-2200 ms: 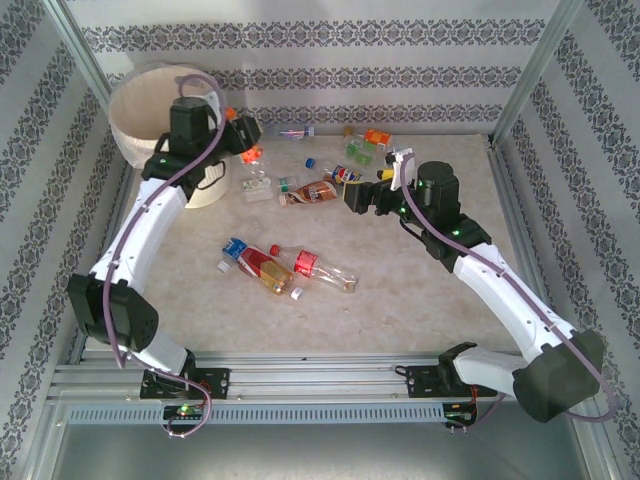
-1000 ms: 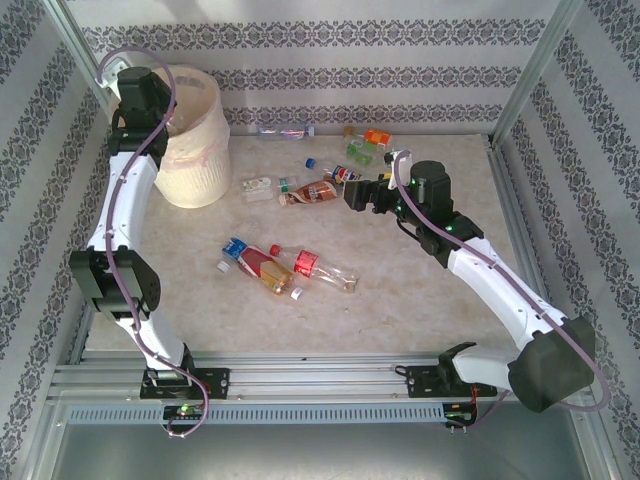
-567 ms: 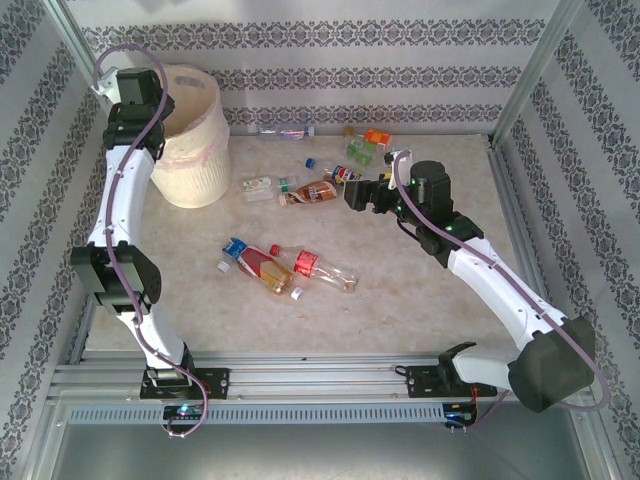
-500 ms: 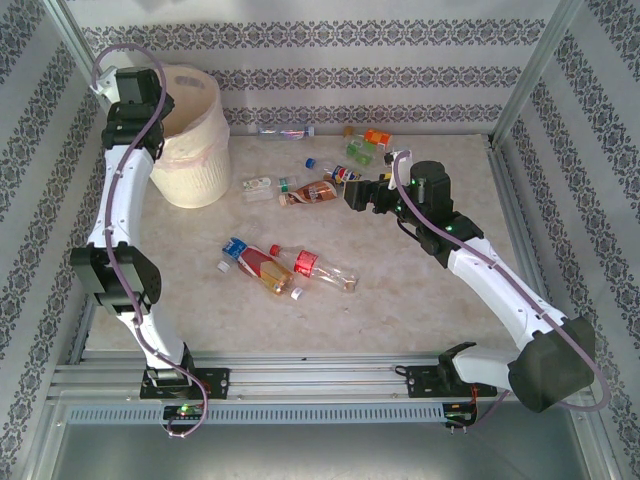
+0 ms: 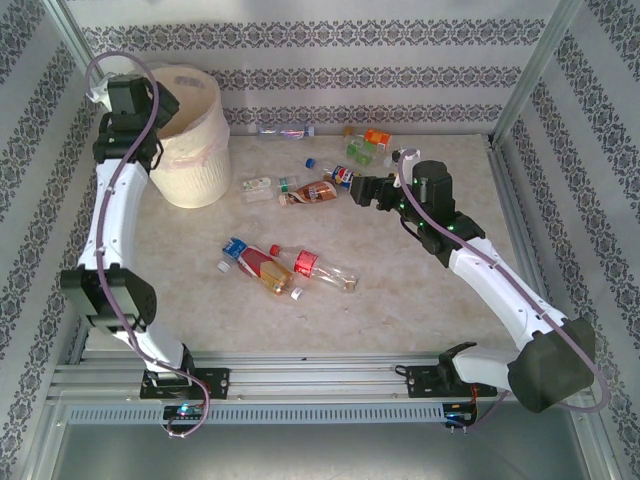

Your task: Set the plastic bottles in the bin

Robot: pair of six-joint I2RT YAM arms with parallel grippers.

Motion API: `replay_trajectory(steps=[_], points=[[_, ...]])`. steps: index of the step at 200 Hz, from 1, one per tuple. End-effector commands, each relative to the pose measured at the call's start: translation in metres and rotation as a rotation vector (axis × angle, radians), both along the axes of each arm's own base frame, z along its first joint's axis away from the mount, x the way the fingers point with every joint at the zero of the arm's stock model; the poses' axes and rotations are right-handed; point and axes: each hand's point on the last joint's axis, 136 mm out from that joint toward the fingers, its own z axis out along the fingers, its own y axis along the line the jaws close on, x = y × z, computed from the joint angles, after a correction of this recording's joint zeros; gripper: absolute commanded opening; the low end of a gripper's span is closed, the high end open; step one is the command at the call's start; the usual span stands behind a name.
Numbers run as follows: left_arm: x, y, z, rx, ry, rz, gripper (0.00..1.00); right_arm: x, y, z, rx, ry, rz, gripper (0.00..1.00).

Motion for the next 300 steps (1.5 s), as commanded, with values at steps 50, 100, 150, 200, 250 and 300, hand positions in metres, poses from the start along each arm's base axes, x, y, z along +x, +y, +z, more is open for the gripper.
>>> replay_trajectory(steps=[50, 100, 150, 200, 250, 300], points=[[-0.03, -0.075, 0.012, 0.023, -0.064, -0.227, 1.0, 0.007, -0.021, -0.013, 0.02, 0.033, -0.122, 0.98], [-0.047, -0.168, -0.018, 0.244, 0.084, -0.659, 1.0, 0.009, -0.021, -0.021, 0.021, 0.051, -0.131, 0.98], [-0.069, -0.211, -0.094, 0.442, 0.297, -0.941, 1.0, 0.006, -0.018, -0.017, 0.038, 0.029, -0.108, 0.98], [-0.085, -0.216, -0.191, 0.366, 0.618, -1.055, 1.0, 0.003, -0.024, -0.018, 0.032, 0.019, -0.131, 0.98], [-0.086, -0.205, -0.254, 0.384, 0.843, -1.069, 1.0, 0.004, -0.024, -0.018, 0.031, 0.022, -0.129, 0.98], [-0.085, -0.202, -0.297, 0.396, 0.964, -1.105, 0.99, 0.003, -0.025, -0.019, 0.028, 0.022, -0.134, 0.98]])
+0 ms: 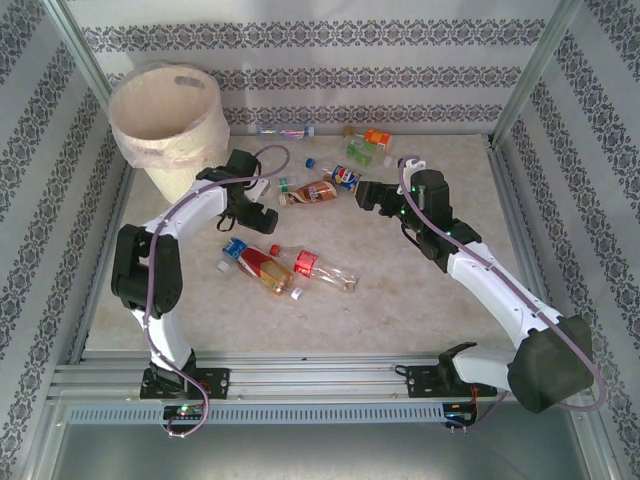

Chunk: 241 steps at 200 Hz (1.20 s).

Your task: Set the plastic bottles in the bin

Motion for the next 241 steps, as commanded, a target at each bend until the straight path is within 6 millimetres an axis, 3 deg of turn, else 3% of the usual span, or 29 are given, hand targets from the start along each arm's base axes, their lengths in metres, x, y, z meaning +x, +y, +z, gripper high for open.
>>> replay_trajectory(steps=[1, 102, 144, 184, 241], points=[[-0.009, 0.004, -0.017, 0.057, 0.073, -0.049, 0.98, 0.001, -0.01, 0.011, 0.012, -0.038, -0.039, 0.98], [-0.004, 0.023, -0.06, 0.068, 0.113, 0.016, 0.85, 0.001, -0.011, 0.009, 0.006, -0.033, -0.043, 0.98], [0.002, 0.034, -0.062, 0.089, 0.075, 0.047, 0.72, 0.002, -0.011, 0.01, 0.009, -0.033, -0.042, 0.98], [0.012, 0.043, -0.036, 0.126, -0.019, 0.072, 0.64, 0.004, -0.011, 0.011, 0.013, -0.04, -0.047, 0.98], [0.021, 0.033, 0.042, 0.061, -0.246, 0.063, 0.58, 0.005, -0.004, 0.029, 0.045, -0.098, -0.015, 0.98]])
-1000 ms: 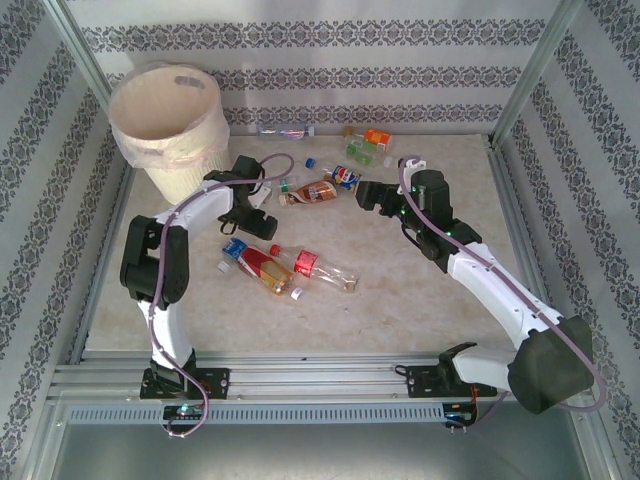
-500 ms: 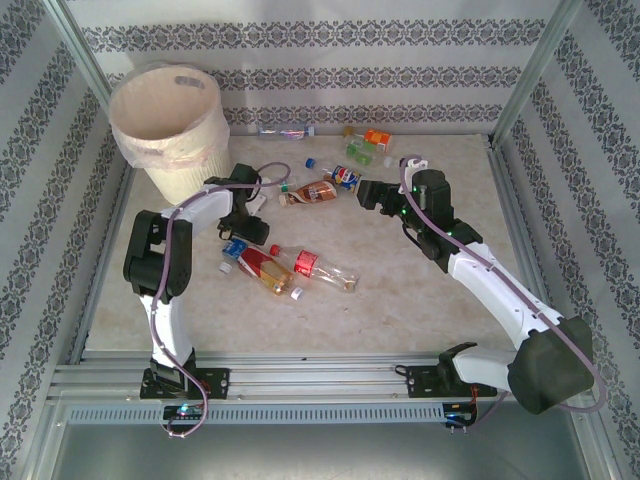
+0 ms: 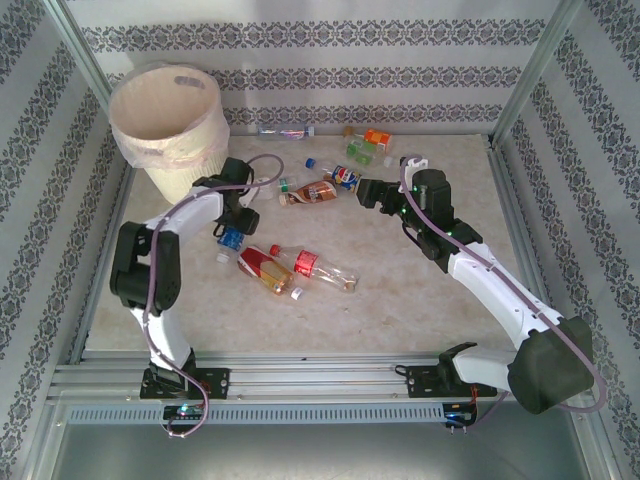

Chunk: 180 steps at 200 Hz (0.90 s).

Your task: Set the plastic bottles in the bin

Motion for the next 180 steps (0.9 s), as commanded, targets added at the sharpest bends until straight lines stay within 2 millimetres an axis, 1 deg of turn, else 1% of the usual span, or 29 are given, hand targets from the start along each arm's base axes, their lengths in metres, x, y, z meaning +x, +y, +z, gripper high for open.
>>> replay_trajectory(steps=[1, 25, 44, 83, 104, 131, 154, 168, 180], points=[[0.011, -0.005, 0.051, -0.03, -0.162, -0.01, 0.57, 0.002, -0.001, 0.021, 0.036, -0.069, -0.001, 0.98], [0.007, -0.029, 0.092, -0.134, -0.255, -0.088, 0.56, 0.001, 0.004, 0.027, 0.055, -0.097, 0.02, 0.98], [0.006, -0.044, 0.124, -0.222, -0.336, -0.122, 0.56, 0.0, 0.009, 0.033, 0.068, -0.118, 0.043, 0.98], [0.008, -0.069, 0.196, -0.406, -0.503, -0.181, 0.56, -0.005, 0.02, 0.045, 0.073, -0.171, 0.097, 0.98], [0.014, -0.077, 0.236, -0.485, -0.616, -0.198, 0.56, -0.01, 0.028, 0.051, 0.073, -0.205, 0.136, 0.98], [0.03, -0.074, 0.285, -0.542, -0.772, -0.142, 0.55, -0.015, 0.036, 0.057, 0.069, -0.235, 0.172, 0.98], [0.045, -0.064, 0.324, -0.56, -0.916, -0.081, 0.55, -0.016, 0.04, 0.056, 0.061, -0.238, 0.179, 0.98], [0.054, -0.052, 0.347, -0.54, -1.003, -0.022, 0.55, -0.016, 0.039, 0.055, 0.058, -0.236, 0.176, 0.98], [0.063, -0.033, 0.364, -0.484, -1.076, 0.068, 0.56, -0.016, 0.038, 0.053, 0.056, -0.235, 0.17, 0.98]])
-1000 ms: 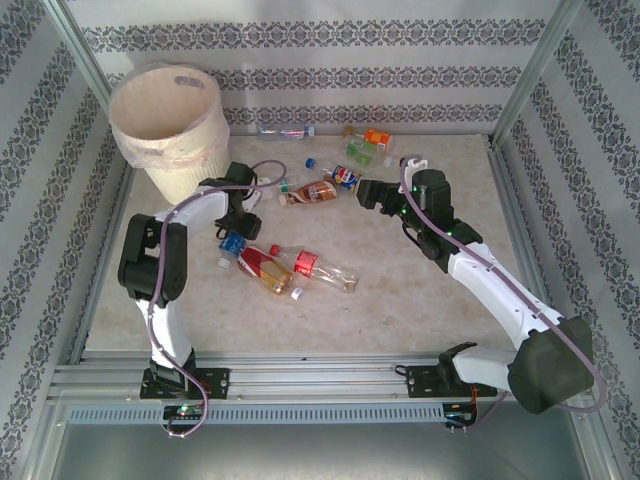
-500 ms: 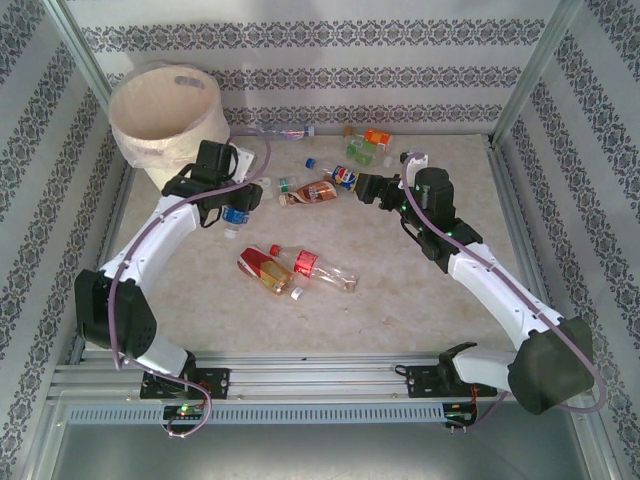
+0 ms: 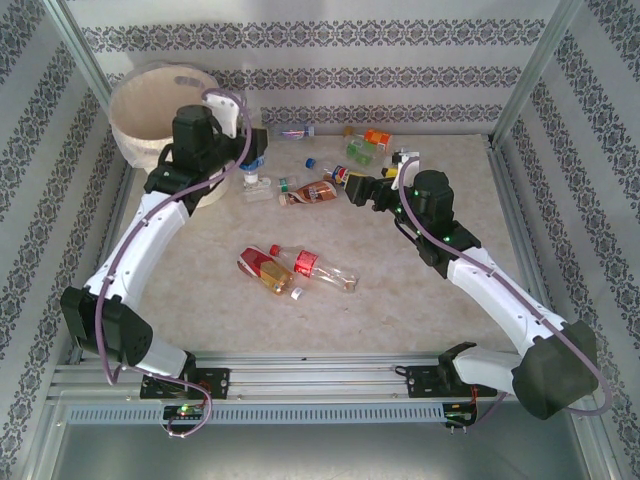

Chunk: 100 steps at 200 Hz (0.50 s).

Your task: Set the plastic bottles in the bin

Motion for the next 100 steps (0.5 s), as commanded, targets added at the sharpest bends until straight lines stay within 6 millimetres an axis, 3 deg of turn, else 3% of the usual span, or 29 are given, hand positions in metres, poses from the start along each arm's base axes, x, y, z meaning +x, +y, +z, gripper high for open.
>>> replay_trajectory(steps=[1, 27, 66, 100], points=[[0.02, 0.03, 0.07, -0.07, -0.21, 0.193, 0.56, -0.005, 0.002, 0.006, -0.005, -0.048, 0.015, 0.98], [0.041, 0.077, 0.089, -0.088, -0.249, 0.402, 0.56, -0.004, 0.0, 0.004, -0.01, -0.045, 0.003, 0.98], [0.075, 0.134, 0.098, -0.211, -0.274, 0.548, 0.56, -0.003, -0.002, 0.004, -0.018, -0.051, -0.006, 0.98], [0.109, 0.2, 0.08, -0.424, -0.262, 0.722, 0.56, -0.003, -0.002, 0.003, -0.021, -0.047, -0.009, 0.98]])
